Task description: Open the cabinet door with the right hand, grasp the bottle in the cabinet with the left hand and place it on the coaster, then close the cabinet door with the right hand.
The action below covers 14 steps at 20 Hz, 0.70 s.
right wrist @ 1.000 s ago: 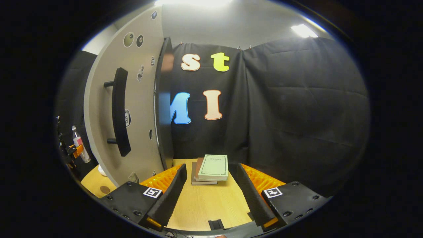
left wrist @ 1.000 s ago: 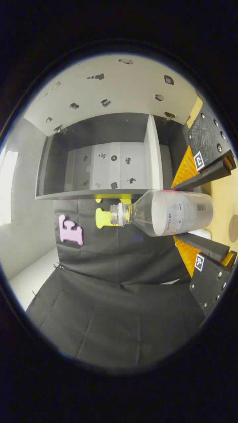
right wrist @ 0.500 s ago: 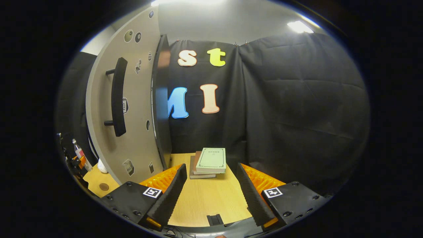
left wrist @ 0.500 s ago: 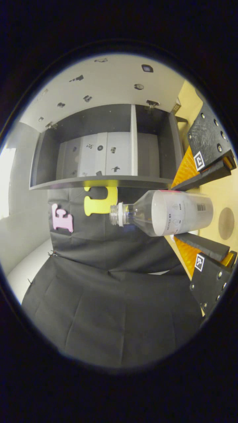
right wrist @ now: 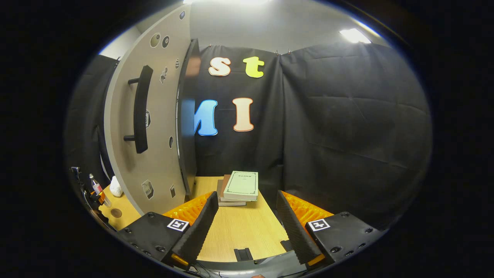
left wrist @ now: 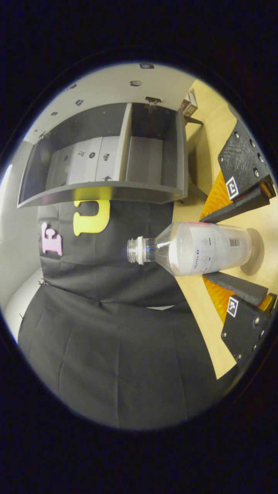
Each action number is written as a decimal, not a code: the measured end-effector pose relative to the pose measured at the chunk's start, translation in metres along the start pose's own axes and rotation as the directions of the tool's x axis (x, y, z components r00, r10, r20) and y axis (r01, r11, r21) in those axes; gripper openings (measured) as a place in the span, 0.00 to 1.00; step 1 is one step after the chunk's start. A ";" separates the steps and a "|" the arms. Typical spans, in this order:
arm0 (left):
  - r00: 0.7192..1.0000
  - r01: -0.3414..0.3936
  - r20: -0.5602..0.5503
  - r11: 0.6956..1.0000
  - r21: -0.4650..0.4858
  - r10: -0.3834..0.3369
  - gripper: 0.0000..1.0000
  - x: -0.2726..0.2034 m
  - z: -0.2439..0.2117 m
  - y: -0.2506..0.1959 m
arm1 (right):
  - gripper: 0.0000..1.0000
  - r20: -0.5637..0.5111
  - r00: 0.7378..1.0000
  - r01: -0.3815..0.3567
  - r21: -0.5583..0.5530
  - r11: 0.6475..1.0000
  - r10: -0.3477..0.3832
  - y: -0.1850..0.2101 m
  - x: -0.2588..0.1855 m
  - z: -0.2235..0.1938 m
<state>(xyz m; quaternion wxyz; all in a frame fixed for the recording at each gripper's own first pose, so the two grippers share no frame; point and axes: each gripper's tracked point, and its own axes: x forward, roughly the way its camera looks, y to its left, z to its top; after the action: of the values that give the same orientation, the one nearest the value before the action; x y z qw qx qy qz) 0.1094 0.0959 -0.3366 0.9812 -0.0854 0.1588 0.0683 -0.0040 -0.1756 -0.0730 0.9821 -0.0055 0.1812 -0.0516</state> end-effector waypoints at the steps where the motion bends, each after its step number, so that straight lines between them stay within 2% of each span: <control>1: 1.000 -0.009 -0.022 1.000 -0.007 0.009 0.74 0.003 -0.010 0.004 | 0.96 -0.001 1.000 -0.003 -0.008 1.000 0.003 0.001 0.000 0.000; 5: 0.994 -0.029 -0.110 0.999 -0.021 0.027 0.74 0.012 -0.045 0.013 | 0.97 -0.009 1.000 -0.011 -0.014 1.000 0.011 0.004 -0.003 -0.003; 7: 0.992 -0.035 -0.120 0.999 -0.026 0.031 0.77 0.013 -0.049 0.013 | 0.98 -0.011 1.000 -0.008 -0.008 1.000 0.007 0.003 -0.005 -0.004; 8: 0.993 -0.036 -0.116 0.999 -0.027 0.032 0.74 0.014 -0.048 0.013 | 0.98 -0.012 1.000 -0.004 -0.006 1.000 0.004 0.002 -0.005 -0.003; 14: 0.990 -0.036 -0.134 0.999 0.000 0.036 0.76 0.015 -0.056 0.010 | 0.98 -0.023 1.000 0.002 0.005 1.000 -0.002 0.001 -0.007 -0.005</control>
<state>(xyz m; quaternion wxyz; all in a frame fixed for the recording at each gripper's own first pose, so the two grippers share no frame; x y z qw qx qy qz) 0.1057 0.0971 -0.3950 0.9669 -0.0879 0.2255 0.0804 -0.0119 -0.1734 -0.0757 0.9799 -0.0028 0.1925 -0.0532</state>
